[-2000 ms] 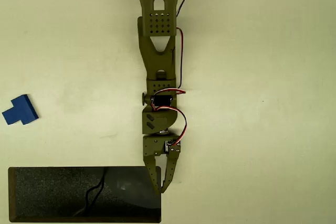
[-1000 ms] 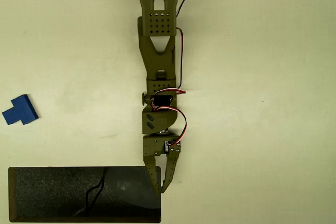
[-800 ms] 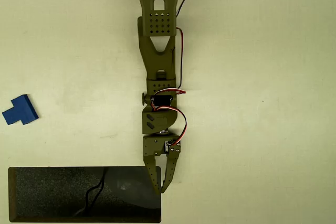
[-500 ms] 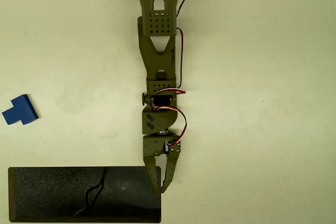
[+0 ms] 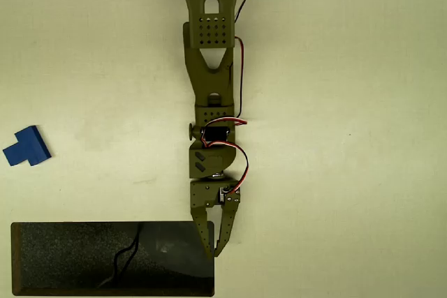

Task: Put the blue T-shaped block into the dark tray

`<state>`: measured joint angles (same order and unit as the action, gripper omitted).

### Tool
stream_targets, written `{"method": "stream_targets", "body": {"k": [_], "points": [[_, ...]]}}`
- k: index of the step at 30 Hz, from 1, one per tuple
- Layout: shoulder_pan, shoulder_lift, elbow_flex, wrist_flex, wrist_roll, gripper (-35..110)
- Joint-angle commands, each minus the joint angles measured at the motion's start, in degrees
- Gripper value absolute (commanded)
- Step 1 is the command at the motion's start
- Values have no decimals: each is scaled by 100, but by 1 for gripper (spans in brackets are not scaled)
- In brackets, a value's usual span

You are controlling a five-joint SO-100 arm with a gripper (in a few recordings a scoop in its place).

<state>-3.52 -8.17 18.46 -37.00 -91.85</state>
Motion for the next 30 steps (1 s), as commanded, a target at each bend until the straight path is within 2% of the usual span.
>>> {"method": "stream_targets", "body": {"k": [1, 3, 6, 8, 15, 18, 22, 24, 27, 30], "points": [[-114, -79, -158, -79, -44, 0], [-176, -79, -176, -79, 88, 0], [-272, -9, -360, -360, 835, 0], [-325, 554, -475, 105, 1266, 0], [-97, 3990, 0, 4201, 1942, 0], [114, 5493, 483, 6381, 1819, 0], [519, 7198, 1301, 9809, 1107, 0], [747, 7805, 1696, 11145, 932, 0], [1125, 8420, 2320, 12454, 668, 0], [1608, 8789, 3331, 12568, 308, 0]]}}
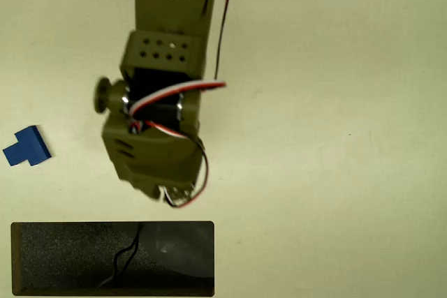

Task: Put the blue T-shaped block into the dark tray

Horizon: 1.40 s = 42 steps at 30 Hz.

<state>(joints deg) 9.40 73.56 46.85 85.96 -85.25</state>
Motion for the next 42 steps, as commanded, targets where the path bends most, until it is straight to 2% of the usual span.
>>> {"method": "stream_targets", "body": {"k": [1, 6, 10, 17, 23, 28, 42], "points": [[501, 677, 905, 114, -510, 0], [1433, 659, 2733, -1978, -1143, 0], [2171, 334, 3463, -3858, -1854, 0], [3445, -396, 3911, -5537, -3287, 0], [3902, -1512, 3964, -7436, -3630, 0], [3841, -1951, 3867, -8165, -3533, 0], [3129, -2558, 3305, -8481, -3226, 0]]}}
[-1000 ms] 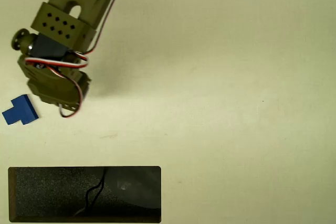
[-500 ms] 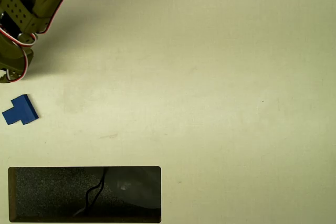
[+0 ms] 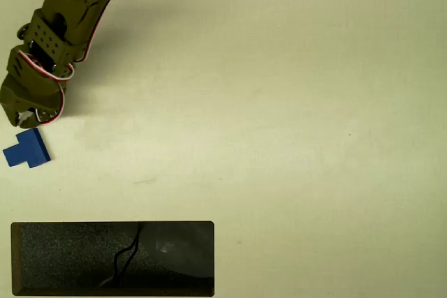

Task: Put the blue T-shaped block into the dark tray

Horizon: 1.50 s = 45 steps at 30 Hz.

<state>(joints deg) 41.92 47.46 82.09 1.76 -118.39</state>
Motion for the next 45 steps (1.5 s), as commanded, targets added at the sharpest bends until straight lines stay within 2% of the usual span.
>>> {"method": "stream_targets", "body": {"k": [1, 12, 18, 21, 24, 26, 29, 33, 37, 39, 45], "points": [[-211, -18, -308, -132, 167, 0], [-1213, -606, -932, -879, 844, 0], [-1310, 782, -53, -1081, 1521, 0], [-1187, 1600, -114, -439, 1890, 0], [-756, 1670, -650, -123, 1811, 0], [-431, 1424, -1380, 615, 1547, 0], [176, 387, -2716, 1767, 580, 0], [756, -1529, -4201, 1696, -272, 0], [817, -2733, -5142, 1934, -554, 0], [633, -2971, -5511, 2206, -325, 0], [-308, -2900, -6513, 4201, 1327, 0]]}}
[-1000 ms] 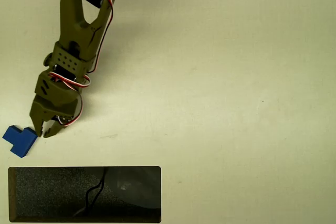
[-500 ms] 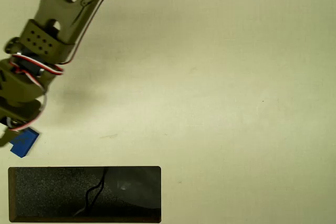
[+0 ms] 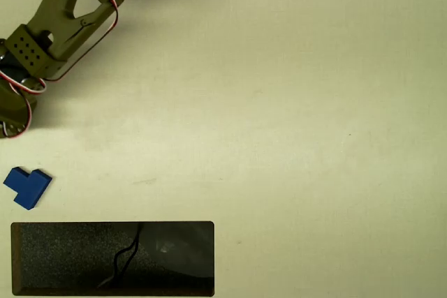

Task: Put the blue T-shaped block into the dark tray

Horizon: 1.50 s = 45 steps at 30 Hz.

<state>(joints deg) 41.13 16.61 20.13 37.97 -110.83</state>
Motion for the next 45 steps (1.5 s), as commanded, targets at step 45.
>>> {"method": "stream_targets", "body": {"k": [45], "points": [[-589, -18, -738, -1494, 3498, 0]]}}
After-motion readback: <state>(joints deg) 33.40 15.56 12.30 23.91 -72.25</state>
